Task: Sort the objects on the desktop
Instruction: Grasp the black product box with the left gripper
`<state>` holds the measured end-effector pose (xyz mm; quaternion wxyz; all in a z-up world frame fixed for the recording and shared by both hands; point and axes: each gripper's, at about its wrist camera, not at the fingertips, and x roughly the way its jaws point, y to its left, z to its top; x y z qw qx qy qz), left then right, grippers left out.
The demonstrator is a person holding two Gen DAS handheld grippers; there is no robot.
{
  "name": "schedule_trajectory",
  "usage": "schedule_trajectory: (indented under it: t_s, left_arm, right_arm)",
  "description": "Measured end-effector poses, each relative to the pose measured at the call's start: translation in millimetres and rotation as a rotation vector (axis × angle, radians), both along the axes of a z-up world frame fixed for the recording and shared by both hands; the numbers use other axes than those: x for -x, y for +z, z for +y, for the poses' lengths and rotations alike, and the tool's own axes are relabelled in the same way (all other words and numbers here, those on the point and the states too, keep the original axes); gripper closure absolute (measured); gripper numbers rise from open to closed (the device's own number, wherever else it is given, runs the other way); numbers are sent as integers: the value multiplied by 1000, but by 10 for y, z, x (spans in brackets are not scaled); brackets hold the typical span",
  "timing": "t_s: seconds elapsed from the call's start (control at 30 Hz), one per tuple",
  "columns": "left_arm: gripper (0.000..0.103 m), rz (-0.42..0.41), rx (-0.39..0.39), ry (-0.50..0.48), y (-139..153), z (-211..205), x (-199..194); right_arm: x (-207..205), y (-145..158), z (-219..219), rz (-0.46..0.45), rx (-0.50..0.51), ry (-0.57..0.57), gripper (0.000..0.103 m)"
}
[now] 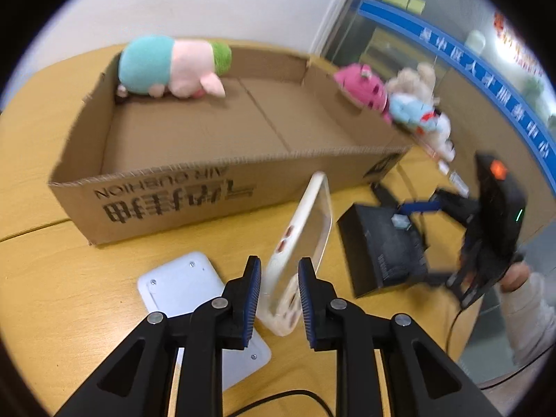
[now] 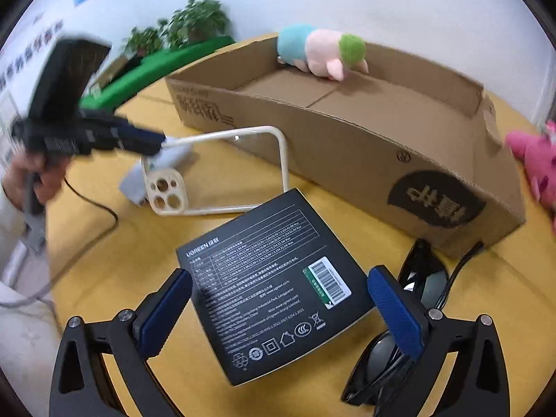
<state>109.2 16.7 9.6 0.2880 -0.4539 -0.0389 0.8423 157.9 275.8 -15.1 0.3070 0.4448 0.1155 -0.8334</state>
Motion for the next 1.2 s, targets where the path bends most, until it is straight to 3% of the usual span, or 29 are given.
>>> schedule_trajectory:
  t_s: [0.1, 0.23, 0.3, 0.4, 0.57, 0.6, 0.83, 0.97, 1.1, 1.2]
  left_arm:
    - [82, 41, -20, 12, 175, -37, -83]
    - [76, 37, -81, -91, 243, 194, -173]
    - [65, -8, -109, -148, 153, 405, -165]
    - [65, -61, -124, -218, -18, 741, -62]
    - [65, -165, -139, -288, -325, 1177, 193]
    - [66, -141, -168, -297, -308, 1199, 201]
    - [66, -233, -228, -387, -355, 1347, 94]
    - [65, -192, -199, -306, -280, 1206, -28]
    - [65, -184, -167, -204, -339, 1031, 59]
    - [65, -229, -155, -191, -459, 1052, 147]
  right_arm:
    - [-130, -5, -162, 11, 1, 93, 0]
    - [-301, 33, -236, -3, 59, 161, 1]
    - [-329, 66, -122, 26, 80, 97, 1]
    - [-364, 90, 65, 40, 83, -22, 1]
    - [-463, -81, 124, 10, 48, -83, 1]
    - [-471, -127, 128, 6, 49, -103, 1]
    - [-408, -189, 205, 2, 140, -169, 0]
    - [-593, -237, 216, -34, 145, -79, 1]
    - [-616, -251, 261, -11, 95, -102, 1]
    - [-504, -228, 220, 16, 98, -119, 1]
